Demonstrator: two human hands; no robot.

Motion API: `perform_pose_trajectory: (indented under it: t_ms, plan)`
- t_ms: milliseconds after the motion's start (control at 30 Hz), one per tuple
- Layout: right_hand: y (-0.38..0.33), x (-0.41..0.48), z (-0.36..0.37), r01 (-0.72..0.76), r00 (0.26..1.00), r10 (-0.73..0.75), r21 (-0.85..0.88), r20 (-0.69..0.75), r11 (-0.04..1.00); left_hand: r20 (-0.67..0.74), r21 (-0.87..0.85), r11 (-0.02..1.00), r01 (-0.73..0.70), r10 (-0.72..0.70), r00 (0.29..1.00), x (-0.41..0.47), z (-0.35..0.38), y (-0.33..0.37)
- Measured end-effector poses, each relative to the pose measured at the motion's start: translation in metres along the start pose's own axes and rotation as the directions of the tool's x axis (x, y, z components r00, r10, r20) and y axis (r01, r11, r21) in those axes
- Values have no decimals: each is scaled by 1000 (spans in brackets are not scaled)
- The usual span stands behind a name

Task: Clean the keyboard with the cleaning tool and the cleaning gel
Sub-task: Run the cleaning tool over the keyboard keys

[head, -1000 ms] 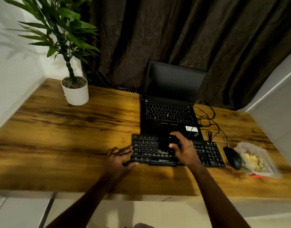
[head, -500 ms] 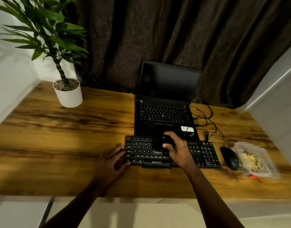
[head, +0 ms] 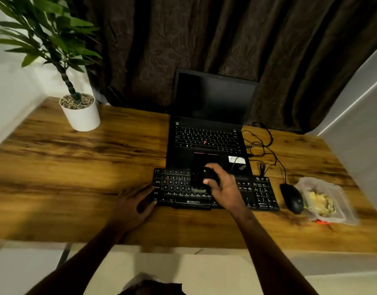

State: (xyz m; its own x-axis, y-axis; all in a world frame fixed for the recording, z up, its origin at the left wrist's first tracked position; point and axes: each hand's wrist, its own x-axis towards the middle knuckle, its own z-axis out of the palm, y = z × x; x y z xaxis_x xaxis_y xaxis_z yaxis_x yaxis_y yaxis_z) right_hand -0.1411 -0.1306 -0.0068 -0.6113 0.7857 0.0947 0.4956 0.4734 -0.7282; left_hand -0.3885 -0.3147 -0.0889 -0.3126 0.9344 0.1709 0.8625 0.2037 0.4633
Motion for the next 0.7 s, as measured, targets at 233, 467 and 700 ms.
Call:
perform_pose_trajectory:
  t_ms: [233,467,700]
  plan:
    - [31,-17,-46,-39,996,35,-48,-83,998,-7,-18,1000,5,-5,1000,0,0,0]
    - [18,-14,-30,-1,996,5,48,-88,999,1,-16,1000,5,-5,1000,-1,0,0]
    - [31,-12,-52,-54,998,56,57,-38,997,-42,-45,999,-10,8,999,0,-2,2]
